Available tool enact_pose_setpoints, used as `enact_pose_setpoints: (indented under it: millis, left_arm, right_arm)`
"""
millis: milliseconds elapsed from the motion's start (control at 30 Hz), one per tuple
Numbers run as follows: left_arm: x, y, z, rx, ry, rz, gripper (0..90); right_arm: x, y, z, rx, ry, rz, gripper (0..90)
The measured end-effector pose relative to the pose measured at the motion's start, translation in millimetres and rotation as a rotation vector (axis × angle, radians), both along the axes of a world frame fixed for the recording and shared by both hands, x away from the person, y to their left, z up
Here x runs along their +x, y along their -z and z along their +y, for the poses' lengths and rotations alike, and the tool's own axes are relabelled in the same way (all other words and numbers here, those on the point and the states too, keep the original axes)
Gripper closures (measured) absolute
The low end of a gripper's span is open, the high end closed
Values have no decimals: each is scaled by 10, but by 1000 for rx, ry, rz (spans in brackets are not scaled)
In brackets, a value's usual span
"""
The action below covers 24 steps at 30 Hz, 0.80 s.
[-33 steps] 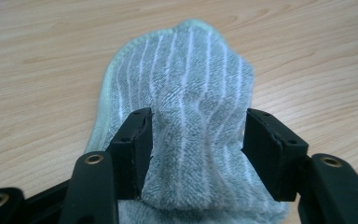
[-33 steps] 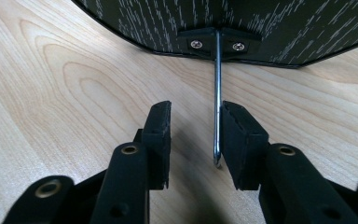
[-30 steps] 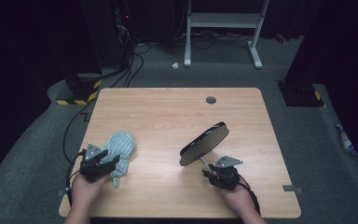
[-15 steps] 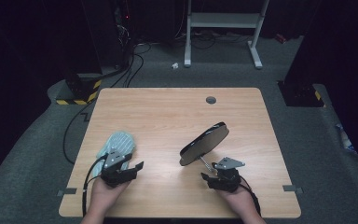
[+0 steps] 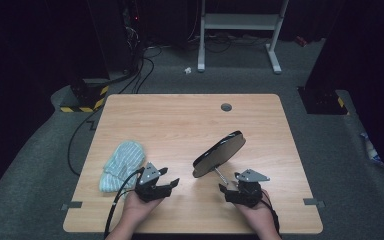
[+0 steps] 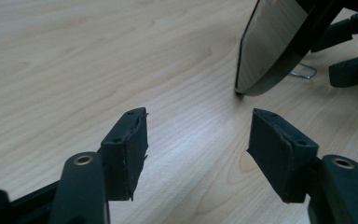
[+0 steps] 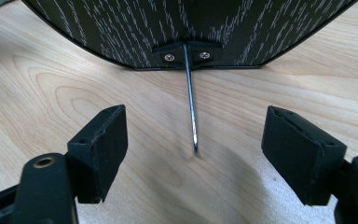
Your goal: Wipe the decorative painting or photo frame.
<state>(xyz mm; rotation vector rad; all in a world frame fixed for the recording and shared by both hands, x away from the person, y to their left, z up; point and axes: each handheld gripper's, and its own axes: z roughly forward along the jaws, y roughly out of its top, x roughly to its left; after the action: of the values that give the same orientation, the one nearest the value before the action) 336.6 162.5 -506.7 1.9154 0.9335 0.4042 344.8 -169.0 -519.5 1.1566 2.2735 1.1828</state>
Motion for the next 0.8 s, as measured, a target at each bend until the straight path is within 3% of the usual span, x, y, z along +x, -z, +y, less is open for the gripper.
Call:
enact_pose_setpoints:
  millis: [67,200,267,367,467,533,667,800]
  left_arm:
    - [3,11,-83,-15,18,21,351]
    - [-4,-12,-267,-47,62,16,350]
    - [-2,-31,-353,-49,76,4,369]
    - [-9,-51,-444,-53,93,-17,426]
    - [-9,-61,-504,-49,114,-29,493]
    - [-20,-63,-553,-36,117,-39,510]
    - [-33,-61,-589,-32,111,-38,516]
    - [-50,-52,-588,-59,116,-28,524]
  right_arm:
    - [2,-30,-14,15,9,6,222]
    - [16,-70,-28,-9,31,19,197]
    - [45,-95,-31,-22,42,16,198]
    - [79,-114,-33,3,53,13,208]
    - [34,-37,-7,3,45,-18,241]
    - [38,10,28,-39,10,4,225]
    - [15,-1,0,-14,16,3,210]
    - [-16,-40,-36,0,27,0,202]
